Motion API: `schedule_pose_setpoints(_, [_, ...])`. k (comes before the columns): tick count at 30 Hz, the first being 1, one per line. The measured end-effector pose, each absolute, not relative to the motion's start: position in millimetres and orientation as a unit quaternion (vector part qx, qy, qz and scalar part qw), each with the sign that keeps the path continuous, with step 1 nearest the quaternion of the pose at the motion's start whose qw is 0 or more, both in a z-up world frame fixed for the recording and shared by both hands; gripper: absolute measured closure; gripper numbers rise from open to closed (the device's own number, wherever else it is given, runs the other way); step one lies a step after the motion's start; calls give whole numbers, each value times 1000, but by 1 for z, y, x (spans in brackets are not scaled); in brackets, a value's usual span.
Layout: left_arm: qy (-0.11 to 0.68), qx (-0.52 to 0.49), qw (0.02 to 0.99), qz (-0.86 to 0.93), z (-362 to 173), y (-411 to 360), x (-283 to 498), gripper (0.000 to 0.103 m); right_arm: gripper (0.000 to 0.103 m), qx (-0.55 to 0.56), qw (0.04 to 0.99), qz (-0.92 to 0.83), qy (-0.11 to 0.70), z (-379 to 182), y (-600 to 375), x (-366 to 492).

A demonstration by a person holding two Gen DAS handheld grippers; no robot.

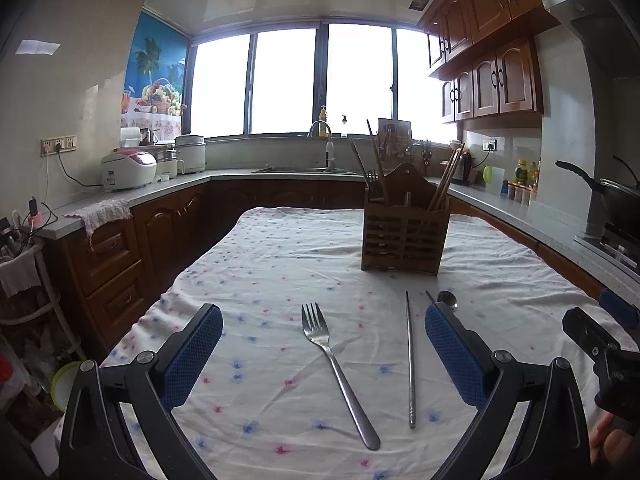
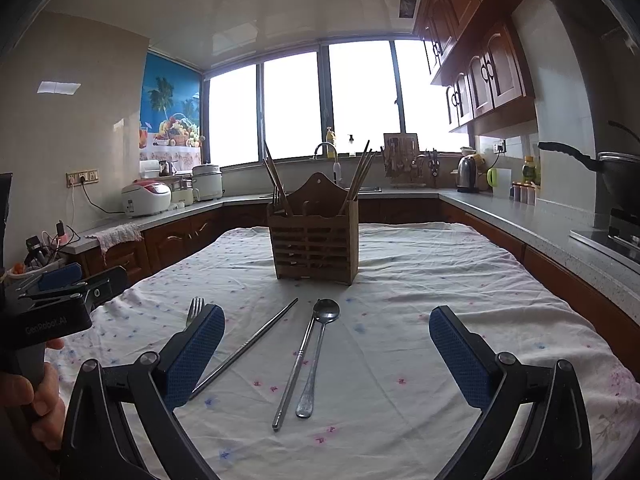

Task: Organize utensils

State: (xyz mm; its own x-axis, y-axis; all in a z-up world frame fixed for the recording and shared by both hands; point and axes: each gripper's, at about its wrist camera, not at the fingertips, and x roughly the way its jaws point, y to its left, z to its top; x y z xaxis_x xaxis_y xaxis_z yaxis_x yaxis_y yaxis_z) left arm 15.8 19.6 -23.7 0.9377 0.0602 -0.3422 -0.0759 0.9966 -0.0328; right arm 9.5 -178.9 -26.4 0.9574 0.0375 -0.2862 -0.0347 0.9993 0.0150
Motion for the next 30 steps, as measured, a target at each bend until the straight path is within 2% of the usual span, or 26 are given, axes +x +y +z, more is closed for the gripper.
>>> schedule_pose_setpoints(30, [169, 2, 985, 33, -29, 14, 16, 1, 0, 15, 990, 11, 143, -25, -184, 9])
